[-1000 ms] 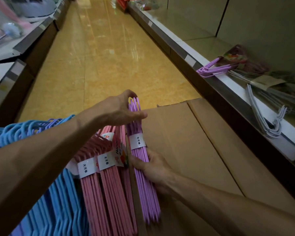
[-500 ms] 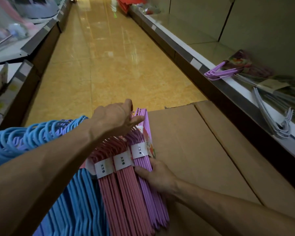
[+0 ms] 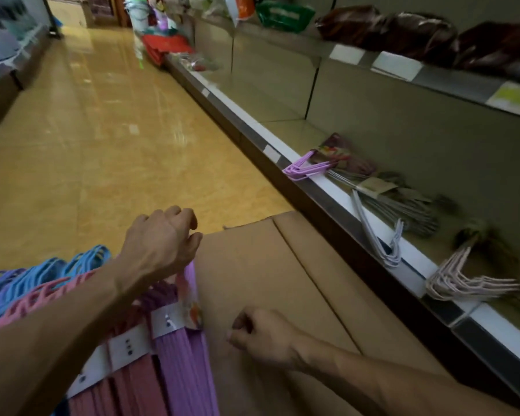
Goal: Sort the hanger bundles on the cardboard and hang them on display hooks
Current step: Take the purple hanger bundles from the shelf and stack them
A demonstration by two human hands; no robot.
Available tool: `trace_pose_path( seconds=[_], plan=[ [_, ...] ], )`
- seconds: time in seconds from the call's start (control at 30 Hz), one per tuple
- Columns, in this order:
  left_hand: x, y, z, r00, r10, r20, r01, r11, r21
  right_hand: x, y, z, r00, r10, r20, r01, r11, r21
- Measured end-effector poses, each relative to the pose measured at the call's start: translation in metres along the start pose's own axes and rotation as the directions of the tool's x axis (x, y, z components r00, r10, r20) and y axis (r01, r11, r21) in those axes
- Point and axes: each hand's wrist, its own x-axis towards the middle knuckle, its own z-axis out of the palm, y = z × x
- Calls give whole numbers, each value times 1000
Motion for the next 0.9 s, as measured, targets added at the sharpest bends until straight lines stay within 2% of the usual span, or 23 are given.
trace_pose_path(
  seconds=[0.07, 0.13, 0.23, 0.33, 0.5, 0.6, 0.67, 0.9],
  plan=[
    [8, 15, 2, 1000, 8, -28, -13, 978, -206, 4, 11, -26, 998, 24, -61, -18, 995, 96],
    [18, 34, 3, 999, -5, -34, -10, 914, -406, 11, 21, -60, 995, 57, -87, -34, 969, 243],
    [28, 63, 5, 997, -71, -22, 39, 757, -652, 29, 34, -112, 985, 103, -139, -27, 885, 464],
    [42, 89, 6, 992, -109, -57, 21, 603, -797, 58, 41, -153, 975, 156, -157, -17, 760, 650],
    [64, 117, 0, 983, -172, -68, 11, 422, -906, 110, 41, -211, 977, 199, -78, -9, 405, 914],
    [76, 122, 6, 976, -211, -56, 36, 409, -912, 151, 42, -237, 975, 221, -37, 0, 164, 986],
    [80, 122, 13, 971, -234, -42, 59, 408, -911, 176, 45, -247, 974, 222, -33, 21, 57, 998],
    [75, 117, 37, 952, -304, 30, 157, 405, -901, 229, 50, -266, 973, 222, -62, 64, -2, 998]
  ],
)
